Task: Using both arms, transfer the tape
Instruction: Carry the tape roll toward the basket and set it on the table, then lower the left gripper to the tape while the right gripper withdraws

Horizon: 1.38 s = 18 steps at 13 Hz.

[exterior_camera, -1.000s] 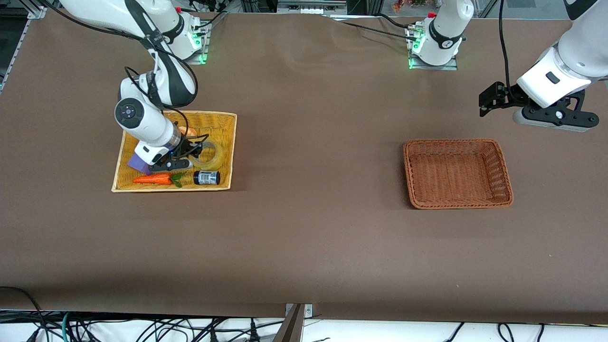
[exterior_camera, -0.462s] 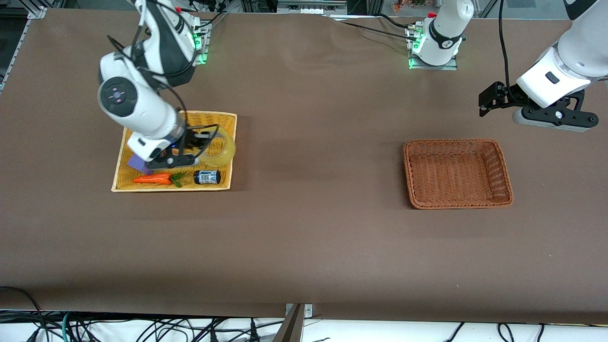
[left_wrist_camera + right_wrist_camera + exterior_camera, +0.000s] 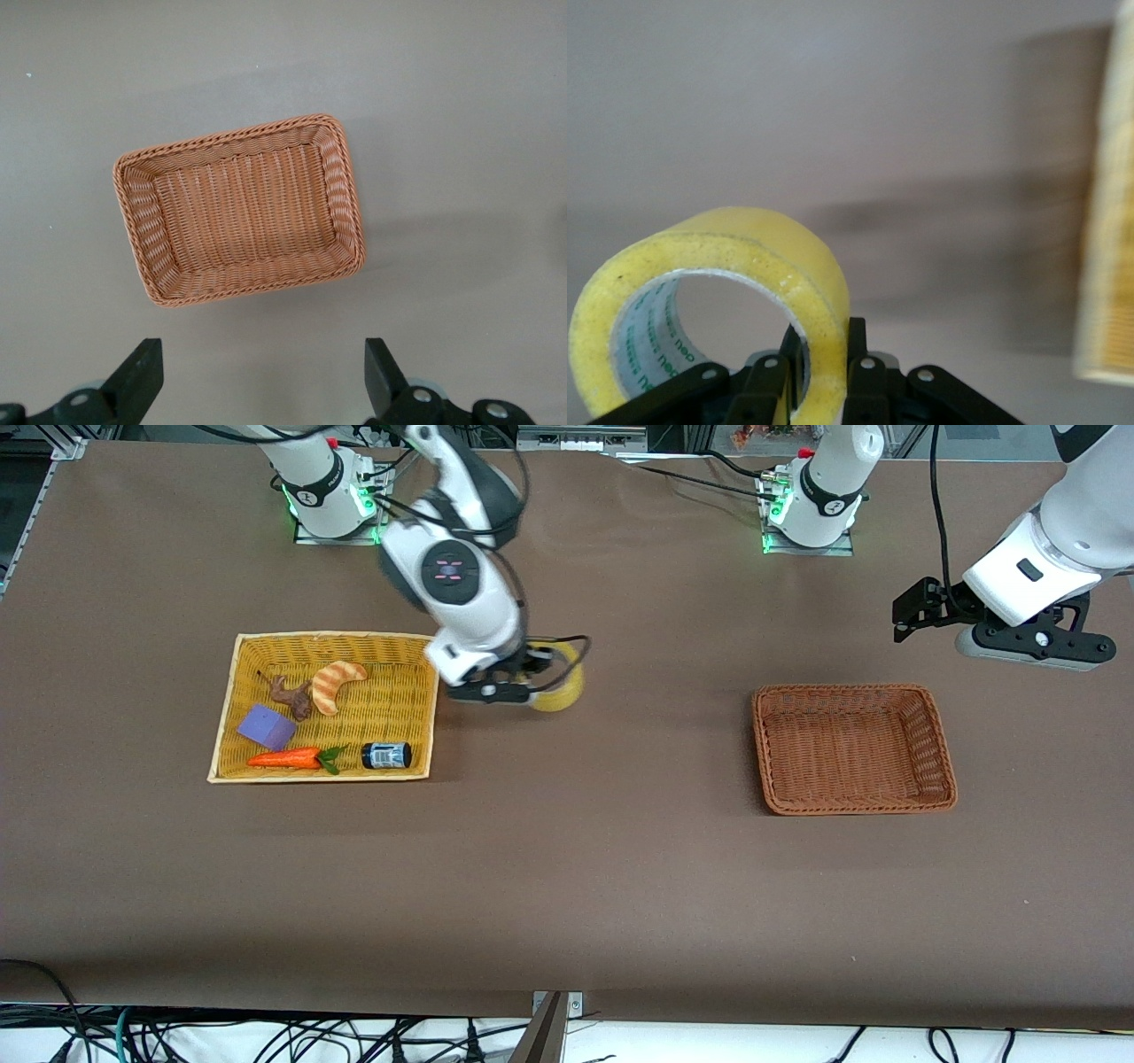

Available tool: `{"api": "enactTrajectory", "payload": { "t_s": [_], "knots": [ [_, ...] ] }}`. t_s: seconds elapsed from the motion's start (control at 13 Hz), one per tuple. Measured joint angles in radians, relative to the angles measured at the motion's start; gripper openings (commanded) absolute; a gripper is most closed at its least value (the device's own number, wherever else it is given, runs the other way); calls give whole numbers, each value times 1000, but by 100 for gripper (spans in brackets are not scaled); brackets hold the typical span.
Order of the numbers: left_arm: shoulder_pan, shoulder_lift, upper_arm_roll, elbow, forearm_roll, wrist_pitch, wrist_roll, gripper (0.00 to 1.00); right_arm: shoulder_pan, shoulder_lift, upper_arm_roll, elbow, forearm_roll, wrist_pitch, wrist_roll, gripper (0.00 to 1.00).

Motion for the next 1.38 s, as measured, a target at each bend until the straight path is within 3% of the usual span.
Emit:
{"api": "enactTrajectory", "payload": {
  "t_s": [0.15, 0.38, 0.62, 0.85, 1.0, 1.08, 1.38],
  "knots": [
    [0, 0, 0, 0, 0, -1, 0, 100, 132, 121, -45, 124, -15, 21, 161, 0],
    [0, 0, 0, 0, 0, -4, 0, 100, 332, 296, -160, 314, -29, 61, 353, 0],
    [0, 0, 0, 0, 0, -4, 0, 100, 392, 407, -181, 383, -80, 115, 423, 0],
    [0, 1, 0, 0, 0, -5, 0, 100, 392, 435, -181, 398, -127, 139, 452, 0],
    [0, 1, 0, 0, 0, -6, 0, 100, 386, 435, -187, 402, -129, 141, 452, 93],
    [0, 1, 0, 0, 0, -6, 0, 100, 372, 433, -190, 411, -129, 139, 452, 100],
    [0, 3, 0, 0, 0, -8, 0, 100, 257, 318, -165, 432, -112, -10, 400, 100]
  ]
}}
